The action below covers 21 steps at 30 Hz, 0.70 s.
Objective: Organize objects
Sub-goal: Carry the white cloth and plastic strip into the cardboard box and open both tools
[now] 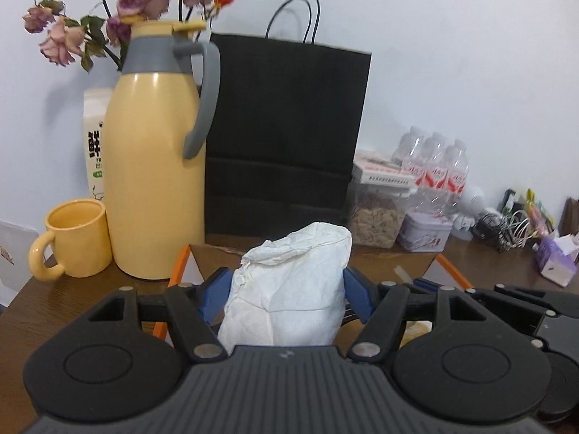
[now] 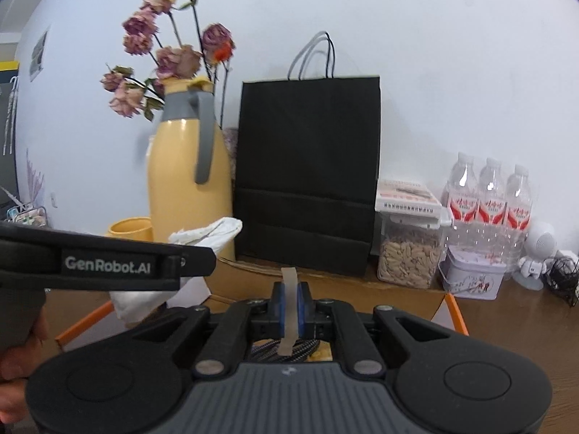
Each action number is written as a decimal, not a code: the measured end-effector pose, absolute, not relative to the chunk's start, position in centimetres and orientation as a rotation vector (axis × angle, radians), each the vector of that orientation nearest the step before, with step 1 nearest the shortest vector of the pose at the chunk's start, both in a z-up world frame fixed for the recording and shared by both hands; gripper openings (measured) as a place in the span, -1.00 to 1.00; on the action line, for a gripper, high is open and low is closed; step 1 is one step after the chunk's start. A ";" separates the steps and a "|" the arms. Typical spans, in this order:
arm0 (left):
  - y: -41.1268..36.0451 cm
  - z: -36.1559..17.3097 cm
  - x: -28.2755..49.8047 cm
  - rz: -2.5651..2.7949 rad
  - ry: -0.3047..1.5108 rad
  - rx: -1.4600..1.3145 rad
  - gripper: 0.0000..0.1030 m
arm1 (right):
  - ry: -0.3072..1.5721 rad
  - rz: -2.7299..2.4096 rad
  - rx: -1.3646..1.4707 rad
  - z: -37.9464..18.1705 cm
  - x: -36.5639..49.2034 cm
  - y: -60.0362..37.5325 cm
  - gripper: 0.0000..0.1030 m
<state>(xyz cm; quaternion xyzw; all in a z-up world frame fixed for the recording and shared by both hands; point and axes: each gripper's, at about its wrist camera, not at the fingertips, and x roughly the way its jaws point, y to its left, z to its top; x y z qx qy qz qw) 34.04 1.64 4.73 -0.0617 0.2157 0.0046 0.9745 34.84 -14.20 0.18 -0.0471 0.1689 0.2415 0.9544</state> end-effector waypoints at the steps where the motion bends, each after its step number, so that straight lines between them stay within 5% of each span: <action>1: 1.6 4.5 34.2 0.013 0.440 -0.120 0.43 | 0.356 0.488 -0.095 -0.2 35.2 -14.2 -0.88; 5: 1.4 3.8 34.4 0.026 0.438 -0.099 0.87 | 0.388 0.469 -0.102 -1.2 35.9 -14.1 -0.82; 7: 1.3 3.8 34.1 0.029 0.417 -0.099 1.00 | 0.397 0.454 -0.103 -1.4 35.9 -14.3 -0.55; 9: 1.3 3.9 34.0 0.036 0.412 -0.096 1.00 | 0.400 0.426 -0.098 -1.4 35.9 -14.6 0.48; 11: 1.3 3.8 33.9 0.044 0.412 -0.099 1.00 | 0.396 0.403 -0.095 -1.6 35.8 -14.9 0.91; 21: 1.1 3.9 33.5 0.047 0.401 -0.097 1.00 | 0.412 0.392 -0.094 -1.4 35.7 -15.2 1.00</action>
